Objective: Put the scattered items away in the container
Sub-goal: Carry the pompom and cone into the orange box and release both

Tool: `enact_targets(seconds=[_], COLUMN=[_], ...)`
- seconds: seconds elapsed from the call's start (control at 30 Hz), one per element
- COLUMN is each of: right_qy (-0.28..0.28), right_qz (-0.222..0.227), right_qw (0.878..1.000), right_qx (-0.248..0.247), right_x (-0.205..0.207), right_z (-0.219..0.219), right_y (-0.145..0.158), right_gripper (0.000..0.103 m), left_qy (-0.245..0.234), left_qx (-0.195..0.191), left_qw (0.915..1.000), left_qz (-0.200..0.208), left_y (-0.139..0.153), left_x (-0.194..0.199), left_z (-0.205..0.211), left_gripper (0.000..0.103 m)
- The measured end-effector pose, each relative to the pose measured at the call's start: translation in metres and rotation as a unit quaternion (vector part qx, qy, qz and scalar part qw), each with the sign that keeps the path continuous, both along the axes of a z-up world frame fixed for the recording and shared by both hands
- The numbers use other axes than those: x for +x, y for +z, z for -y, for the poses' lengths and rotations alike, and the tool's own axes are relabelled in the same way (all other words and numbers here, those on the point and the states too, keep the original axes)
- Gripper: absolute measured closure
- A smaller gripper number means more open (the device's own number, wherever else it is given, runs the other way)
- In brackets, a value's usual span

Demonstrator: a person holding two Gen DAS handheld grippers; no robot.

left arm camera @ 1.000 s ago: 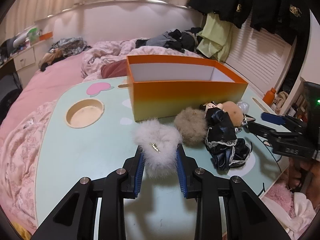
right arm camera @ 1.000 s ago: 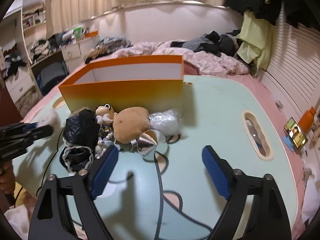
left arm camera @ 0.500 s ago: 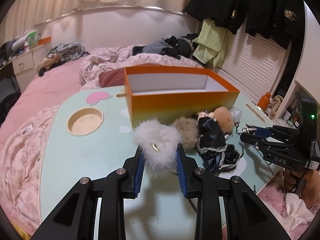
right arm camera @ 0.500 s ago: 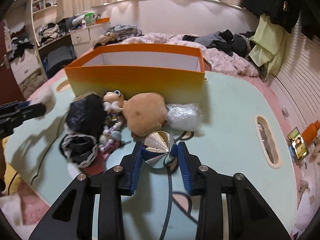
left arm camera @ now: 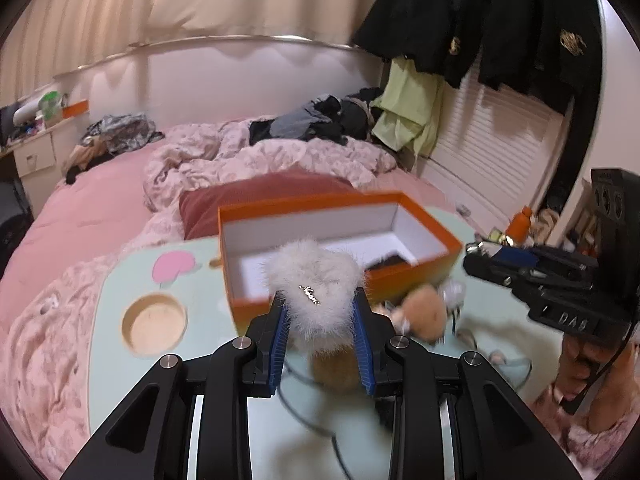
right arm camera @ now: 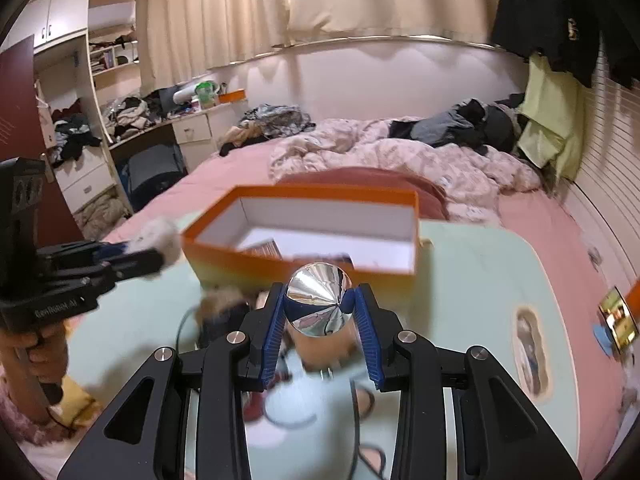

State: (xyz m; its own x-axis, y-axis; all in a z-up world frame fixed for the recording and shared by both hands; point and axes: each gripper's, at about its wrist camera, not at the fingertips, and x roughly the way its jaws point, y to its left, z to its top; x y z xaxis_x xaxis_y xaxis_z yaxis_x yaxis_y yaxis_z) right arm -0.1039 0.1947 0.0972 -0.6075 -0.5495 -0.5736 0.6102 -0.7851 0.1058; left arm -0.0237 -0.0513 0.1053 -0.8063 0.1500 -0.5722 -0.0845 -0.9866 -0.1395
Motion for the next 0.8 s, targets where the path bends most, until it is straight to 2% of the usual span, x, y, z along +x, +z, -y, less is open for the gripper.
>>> enact_targets(seconds=[0.2, 0.33, 0.47, 0.5, 0.6, 0.67, 0.73, 0.8], right_qy=[0.004, -0.007, -0.007, -0.01, -0.02, -0.03, -0.045, -0.052], right_qz=[0.026, 0.046, 0.079, 0.088, 0.107, 0.113, 0.108, 0.104], right_qw=[1.0, 0.999, 0.997, 0.996, 0.994, 0.993, 0.993, 0.993], right_qx=[-0.008, 0.012, 0.014, 0.015, 0.022, 0.023, 0.007, -0.011], right_x=[-0.045, -0.077, -0.102, -0.108, -0.123, -0.129, -0.128, -0.122], right_z=[0.021, 0.036, 0.047, 0.05, 0.059, 0.06, 0.054, 0.045], right_y=[0.003, 0.0, -0.007, -0.01, -0.02, -0.024, -0.023, -0.02], right_gripper=[0.067, 0.067, 0.067, 0.066, 0.063, 0.051, 0.043, 0.04], left_qy=[-0.001, 0.008, 0.028, 0.035, 0.066, 0.067, 0.064, 0.064], left_qx=[-0.005, -0.006, -0.023, -0.025, -0.026, -0.022, -0.022, -0.018], left_qw=[0.9998, 0.9988, 0.9964, 0.9959, 0.9937, 0.9943, 0.9949, 0.9954], left_qz=[0.017, 0.047, 0.077, 0.08, 0.087, 0.08, 0.075, 0.068], left_y=[0.013, 0.009, -0.004, -0.007, -0.017, -0.019, -0.017, -0.014], left_x=[-0.05, -0.086, -0.122, -0.126, -0.14, -0.137, -0.128, -0.119], left_z=[0.002, 0.005, 0.005, 0.005, 0.008, 0.009, 0.011, 0.013], left_gripper=[0.075, 0.075, 0.074, 0.072, 0.043, 0.04, 0.039, 0.035])
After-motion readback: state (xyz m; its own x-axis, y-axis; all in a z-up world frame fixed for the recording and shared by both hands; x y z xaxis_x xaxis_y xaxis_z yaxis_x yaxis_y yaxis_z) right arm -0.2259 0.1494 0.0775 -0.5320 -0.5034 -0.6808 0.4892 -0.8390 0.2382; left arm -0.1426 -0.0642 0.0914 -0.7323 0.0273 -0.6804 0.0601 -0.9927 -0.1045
